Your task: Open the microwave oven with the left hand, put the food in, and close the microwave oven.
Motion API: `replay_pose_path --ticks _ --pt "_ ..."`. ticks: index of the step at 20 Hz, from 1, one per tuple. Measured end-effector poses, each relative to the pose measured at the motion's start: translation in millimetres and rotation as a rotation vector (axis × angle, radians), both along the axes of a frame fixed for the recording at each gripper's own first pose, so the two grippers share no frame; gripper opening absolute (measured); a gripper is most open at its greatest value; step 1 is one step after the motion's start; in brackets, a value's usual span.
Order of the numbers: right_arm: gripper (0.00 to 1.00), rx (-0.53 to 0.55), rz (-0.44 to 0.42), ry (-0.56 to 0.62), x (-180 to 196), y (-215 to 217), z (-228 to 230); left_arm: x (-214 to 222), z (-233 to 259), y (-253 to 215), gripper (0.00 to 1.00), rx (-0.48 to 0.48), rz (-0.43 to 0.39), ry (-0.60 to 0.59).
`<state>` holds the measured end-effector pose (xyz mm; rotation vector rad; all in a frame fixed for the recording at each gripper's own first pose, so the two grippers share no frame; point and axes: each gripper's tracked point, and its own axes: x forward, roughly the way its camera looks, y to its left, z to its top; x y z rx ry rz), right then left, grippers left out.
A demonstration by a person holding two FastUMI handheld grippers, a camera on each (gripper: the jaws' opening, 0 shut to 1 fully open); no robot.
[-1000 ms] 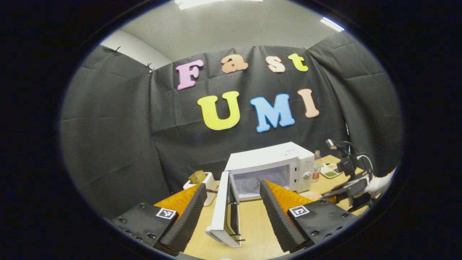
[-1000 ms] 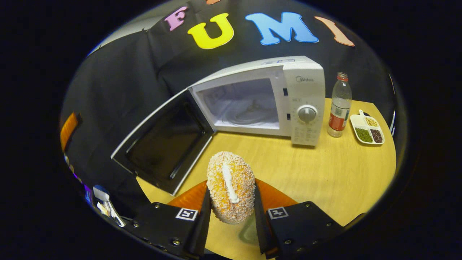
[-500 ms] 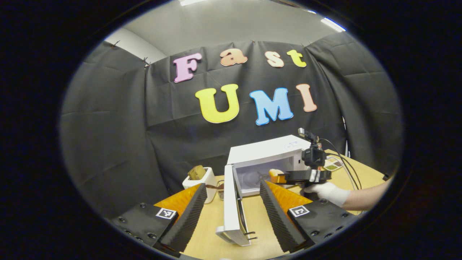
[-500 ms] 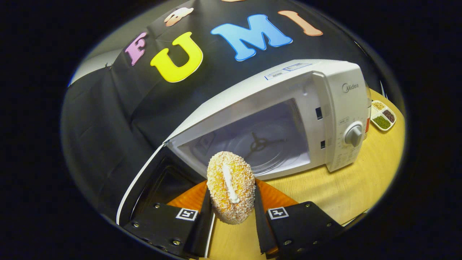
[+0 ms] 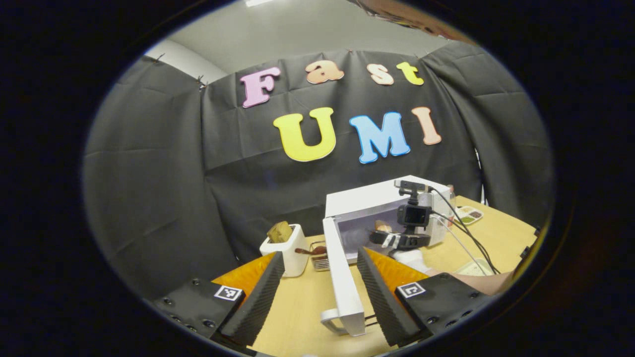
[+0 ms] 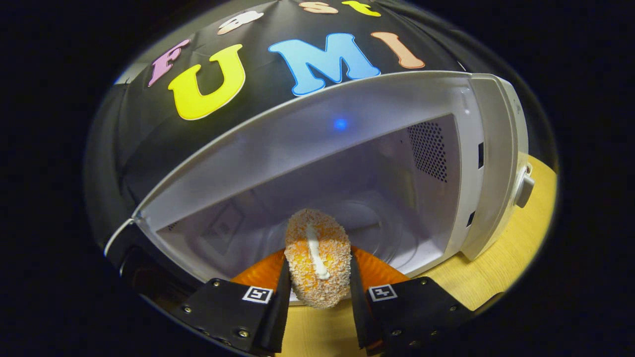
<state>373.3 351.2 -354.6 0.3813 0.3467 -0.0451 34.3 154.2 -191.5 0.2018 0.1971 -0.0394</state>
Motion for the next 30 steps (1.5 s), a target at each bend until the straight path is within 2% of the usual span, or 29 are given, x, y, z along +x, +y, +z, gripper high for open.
replay_pose_path --ticks 3,4,6,7,9,10,11,12,13,14,16,21,25,26,27,28,30 --pt "0.55 -0.062 -0.036 -0.004 13.5 -0.3 -14.9 3.6 -10.3 7.6 0.97 0.017 0.007 0.007" --pt "0.55 -0.089 -0.047 -0.013 15.2 -0.4 -18.2 3.4 -15.8 8.4 1.00 0.022 0.007 0.012" --pt "0.59 -0.129 -0.042 -0.033 15.6 3.7 -19.5 2.4 -20.4 8.5 0.99 0.037 0.001 0.018" --pt "0.69 -0.143 -0.034 -0.041 14.9 5.6 -21.1 2.0 -20.9 7.8 1.00 0.044 -0.002 0.015" --pt "0.80 -0.170 -0.022 -0.032 9.8 4.0 -23.3 1.9 -20.6 5.1 1.00 0.045 -0.007 0.010" --pt "0.80 -0.166 -0.012 -0.020 7.1 4.3 -24.8 1.6 -20.4 5.2 1.00 0.042 -0.007 0.008" --pt "0.87 -0.171 0.001 -0.032 3.7 3.4 -19.8 1.6 -17.5 2.7 1.00 0.037 -0.009 -0.001" --pt "0.89 -0.177 0.006 -0.042 0.0 1.5 -12.7 1.5 -14.7 2.0 1.00 0.035 -0.009 -0.007" --pt "0.97 -0.176 0.018 -0.051 -4.9 -1.0 -2.1 0.5 -11.3 0.5 0.97 0.036 -0.011 -0.012" --pt "0.96 -0.169 0.035 -0.059 -11.4 -1.5 6.6 0.7 -7.8 0.3 1.00 0.037 -0.011 -0.021" --pt "0.98 -0.158 0.064 -0.072 -31.6 -7.7 33.8 1.7 -1.6 -0.8 1.00 0.036 -0.007 -0.037" --pt "0.98 -0.209 0.164 -0.147 -102.7 -46.2 119.8 1.6 24.0 -13.4 1.00 0.016 -0.012 -0.088" --pt "0.97 -0.279 0.179 -0.205 -166.1 -108.8 183.0 -1.9 37.5 -21.6 1.00 -0.008 -0.005 -0.135" --pt "0.92 -0.286 0.198 -0.203 -183.1 -120.7 193.3 -3.7 34.7 -24.9 0.99 -0.013 -0.006 -0.133" --pt "0.97 -0.306 0.198 -0.199 -199.5 -136.1 201.9 -5.1 32.9 -24.2 0.97 -0.012 0.000 -0.133" --pt "0.97 -0.322 0.186 -0.201 -214.1 -155.3 210.8 -6.5 31.4 -23.5 1.00 -0.009 0.003 -0.133" --pt "0.98 -0.334 0.168 -0.217 -242.7 -183.3 227.1 -8.1 25.8 -24.1 0.99 -0.008 0.000 -0.128"
